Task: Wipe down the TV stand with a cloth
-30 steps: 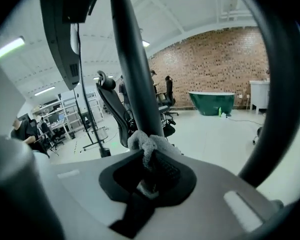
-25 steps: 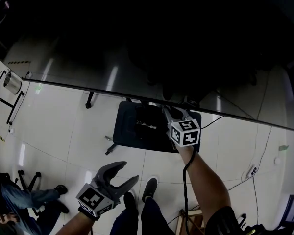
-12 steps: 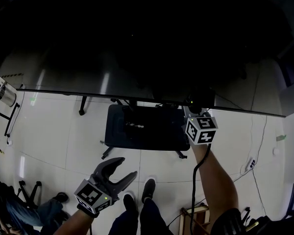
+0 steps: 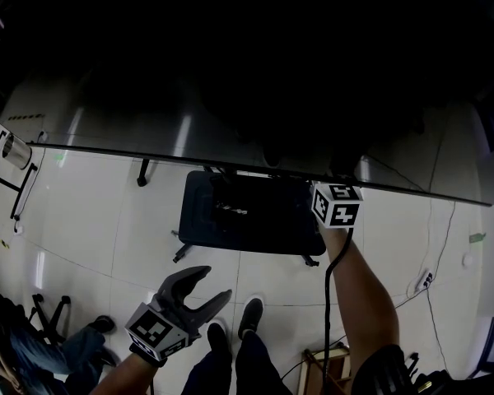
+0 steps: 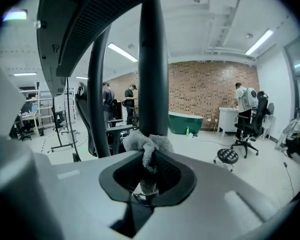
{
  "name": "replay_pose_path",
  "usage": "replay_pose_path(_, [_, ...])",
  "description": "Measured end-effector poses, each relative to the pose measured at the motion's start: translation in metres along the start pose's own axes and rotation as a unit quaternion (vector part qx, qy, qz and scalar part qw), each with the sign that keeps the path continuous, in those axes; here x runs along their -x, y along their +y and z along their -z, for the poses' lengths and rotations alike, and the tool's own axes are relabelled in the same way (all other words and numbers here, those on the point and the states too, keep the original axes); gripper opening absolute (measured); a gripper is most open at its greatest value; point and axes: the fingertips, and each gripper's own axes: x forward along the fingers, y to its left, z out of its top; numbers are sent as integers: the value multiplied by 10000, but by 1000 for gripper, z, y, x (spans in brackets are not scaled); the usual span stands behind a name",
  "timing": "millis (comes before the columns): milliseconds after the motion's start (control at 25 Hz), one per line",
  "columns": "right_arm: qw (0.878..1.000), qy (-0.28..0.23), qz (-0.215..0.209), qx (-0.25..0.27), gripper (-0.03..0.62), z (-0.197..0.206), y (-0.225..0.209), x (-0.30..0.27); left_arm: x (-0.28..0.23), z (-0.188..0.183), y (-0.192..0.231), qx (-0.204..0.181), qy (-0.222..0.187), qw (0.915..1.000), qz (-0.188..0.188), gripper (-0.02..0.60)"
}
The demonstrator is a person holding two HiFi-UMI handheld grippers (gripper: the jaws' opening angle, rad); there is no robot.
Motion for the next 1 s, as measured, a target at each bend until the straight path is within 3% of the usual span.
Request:
replay_pose_path(680, [9868, 1613, -43, 128, 43, 130, 4, -60, 4, 17, 24, 156, 3, 9995, -265, 270])
replay_pose_path(840, [9875, 1575, -31, 29, 43, 129, 6, -58, 9, 14, 28, 104, -39, 9996, -277, 272])
replay_pose_path(1000, [9926, 1159, -311, -167, 43, 107, 35, -31, 20, 14, 33, 154, -69, 9992, -352, 272])
